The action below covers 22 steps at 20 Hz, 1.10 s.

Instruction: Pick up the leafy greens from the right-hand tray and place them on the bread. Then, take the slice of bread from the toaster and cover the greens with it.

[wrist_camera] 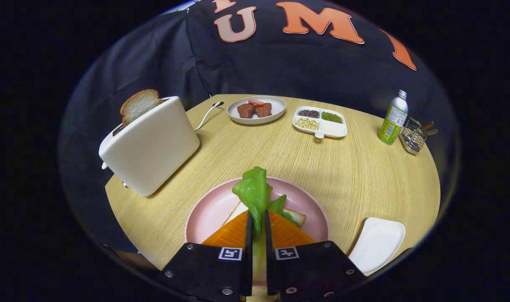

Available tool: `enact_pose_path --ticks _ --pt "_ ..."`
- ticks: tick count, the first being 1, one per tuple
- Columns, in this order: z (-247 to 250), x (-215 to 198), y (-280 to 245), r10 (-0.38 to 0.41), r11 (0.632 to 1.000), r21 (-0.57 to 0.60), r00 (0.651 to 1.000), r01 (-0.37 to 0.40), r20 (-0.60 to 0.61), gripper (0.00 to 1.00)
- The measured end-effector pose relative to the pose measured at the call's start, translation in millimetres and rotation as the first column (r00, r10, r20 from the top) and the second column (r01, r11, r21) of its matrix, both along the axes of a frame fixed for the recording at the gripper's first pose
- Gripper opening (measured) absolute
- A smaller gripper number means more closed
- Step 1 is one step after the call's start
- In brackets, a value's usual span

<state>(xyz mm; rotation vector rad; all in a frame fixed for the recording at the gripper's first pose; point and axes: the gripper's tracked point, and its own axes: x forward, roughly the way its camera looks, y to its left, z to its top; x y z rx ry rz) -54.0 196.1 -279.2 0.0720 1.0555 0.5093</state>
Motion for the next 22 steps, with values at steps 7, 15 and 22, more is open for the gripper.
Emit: enact_pose_path --ticks 7,15,22 --pt "0 -3 8 0.008 1.000 -0.014 1.000 -0.008 -0.016 0.30" --pt "43 34 13 -0.051 0.998 0.027 0.998 0.050 0.042 0.72" --pt "100 64 70 -0.046 0.988 0.149 0.998 0.041 0.033 0.98"
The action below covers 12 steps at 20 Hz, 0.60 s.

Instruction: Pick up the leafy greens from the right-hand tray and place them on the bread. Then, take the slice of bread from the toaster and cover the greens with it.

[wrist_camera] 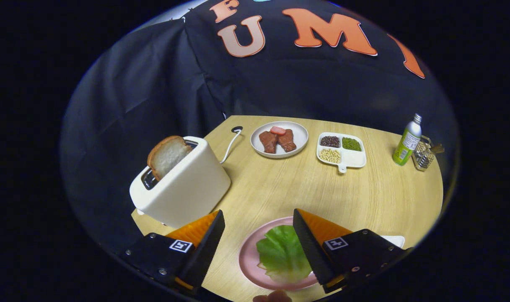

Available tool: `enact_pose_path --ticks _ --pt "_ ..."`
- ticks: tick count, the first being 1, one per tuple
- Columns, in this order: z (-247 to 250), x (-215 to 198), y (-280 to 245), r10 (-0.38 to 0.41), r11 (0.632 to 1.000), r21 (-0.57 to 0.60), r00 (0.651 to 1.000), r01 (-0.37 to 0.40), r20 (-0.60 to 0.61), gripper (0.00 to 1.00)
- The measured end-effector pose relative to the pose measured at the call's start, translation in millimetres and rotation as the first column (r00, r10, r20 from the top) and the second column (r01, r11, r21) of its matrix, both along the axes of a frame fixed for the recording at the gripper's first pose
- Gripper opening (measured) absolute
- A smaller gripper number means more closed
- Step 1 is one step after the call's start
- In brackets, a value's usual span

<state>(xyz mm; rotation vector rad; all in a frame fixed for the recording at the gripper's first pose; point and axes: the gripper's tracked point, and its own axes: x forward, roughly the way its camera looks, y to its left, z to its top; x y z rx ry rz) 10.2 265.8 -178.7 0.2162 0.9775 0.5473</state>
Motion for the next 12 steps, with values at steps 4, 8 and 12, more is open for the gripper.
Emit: enact_pose_path --ticks 4,8,12 --pt "33 7 53 0.038 0.991 0.126 0.998 -0.032 -0.042 0.99" --pt "51 19 86 0.080 0.986 0.154 0.995 -0.072 -0.050 0.99" --pt "72 33 115 0.101 0.982 0.165 0.993 -0.090 -0.060 0.99"
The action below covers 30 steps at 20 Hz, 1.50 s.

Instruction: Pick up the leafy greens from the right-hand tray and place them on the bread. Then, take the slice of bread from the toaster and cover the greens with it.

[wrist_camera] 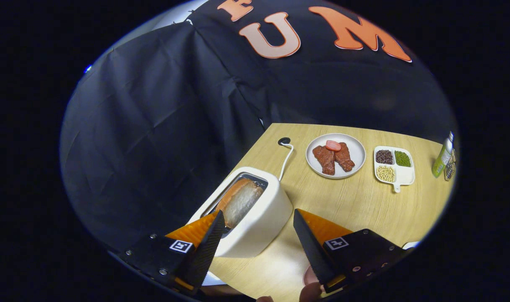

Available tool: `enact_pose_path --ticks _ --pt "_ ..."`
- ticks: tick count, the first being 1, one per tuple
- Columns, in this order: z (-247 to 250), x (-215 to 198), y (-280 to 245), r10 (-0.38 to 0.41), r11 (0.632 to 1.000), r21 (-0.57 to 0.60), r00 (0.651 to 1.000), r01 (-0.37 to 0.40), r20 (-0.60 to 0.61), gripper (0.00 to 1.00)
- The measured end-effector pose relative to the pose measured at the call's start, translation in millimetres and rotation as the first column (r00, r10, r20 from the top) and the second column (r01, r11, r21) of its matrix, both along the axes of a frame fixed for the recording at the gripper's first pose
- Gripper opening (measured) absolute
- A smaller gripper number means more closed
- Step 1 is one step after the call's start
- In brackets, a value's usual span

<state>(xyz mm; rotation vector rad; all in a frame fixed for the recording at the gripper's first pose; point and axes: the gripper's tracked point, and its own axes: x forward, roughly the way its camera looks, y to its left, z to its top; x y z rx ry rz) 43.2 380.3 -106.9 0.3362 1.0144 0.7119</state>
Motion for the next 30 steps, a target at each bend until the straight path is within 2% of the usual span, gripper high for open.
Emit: enact_pose_path --ticks 4,9,14,18,20,23,24,27,30 --pt "4 6 29 0.027 1.000 -0.001 0.999 -0.027 -0.023 0.98" --pt "-12 -6 55 0.076 0.997 -0.020 0.992 -0.078 -0.097 0.97" --pt "-23 -4 68 0.068 0.996 -0.042 0.987 -0.074 -0.143 0.92" --pt "-30 -1 70 0.049 0.997 -0.052 0.986 -0.058 -0.157 0.77" --pt "-36 -2 66 0.047 0.995 -0.076 0.983 -0.062 -0.177 0.65" --pt "-37 -3 62 0.040 0.995 -0.087 0.979 -0.058 -0.198 0.42" --pt "-36 -3 61 0.037 0.995 -0.083 0.979 -0.055 -0.202 0.39" --pt "-35 -5 56 0.046 0.996 -0.062 0.978 -0.060 -0.201 0.21" --pt "-26 -10 51 0.047 0.999 -0.003 0.972 -0.049 -0.230 0.15"
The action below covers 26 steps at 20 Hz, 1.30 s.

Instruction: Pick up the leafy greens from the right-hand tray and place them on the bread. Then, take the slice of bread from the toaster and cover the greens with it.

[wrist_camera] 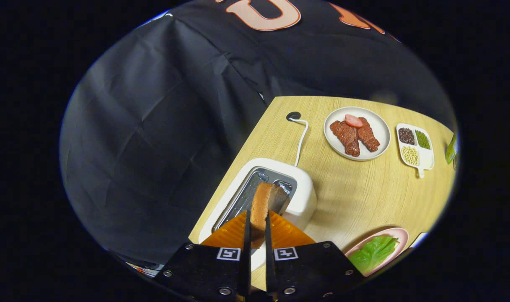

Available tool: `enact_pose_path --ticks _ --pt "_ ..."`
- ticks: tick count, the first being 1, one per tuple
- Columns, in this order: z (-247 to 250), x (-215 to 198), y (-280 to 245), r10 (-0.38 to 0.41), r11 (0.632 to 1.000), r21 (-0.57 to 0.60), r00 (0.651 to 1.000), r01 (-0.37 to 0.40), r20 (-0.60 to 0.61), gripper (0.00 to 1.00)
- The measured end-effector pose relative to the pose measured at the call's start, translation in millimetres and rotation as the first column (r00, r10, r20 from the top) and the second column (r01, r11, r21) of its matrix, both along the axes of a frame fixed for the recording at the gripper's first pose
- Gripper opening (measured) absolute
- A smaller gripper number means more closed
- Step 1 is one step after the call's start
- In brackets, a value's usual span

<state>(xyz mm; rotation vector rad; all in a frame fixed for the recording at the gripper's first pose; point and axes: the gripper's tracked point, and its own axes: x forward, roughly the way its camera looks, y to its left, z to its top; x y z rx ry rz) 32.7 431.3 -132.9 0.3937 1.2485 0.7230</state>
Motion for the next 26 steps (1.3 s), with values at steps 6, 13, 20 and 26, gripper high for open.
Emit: enact_pose_path --ticks 6,13,20,26 --pt "29 5 -19 -0.034 0.994 0.110 0.997 0.026 0.069 0.12" --pt "55 1 -60 -0.111 0.967 0.240 0.988 0.082 0.109 0.11" --pt "49 -8 -118 -0.205 0.947 0.279 0.969 0.161 0.135 0.11" --pt "26 -20 -158 -0.270 0.931 0.282 0.957 0.231 0.110 0.11"
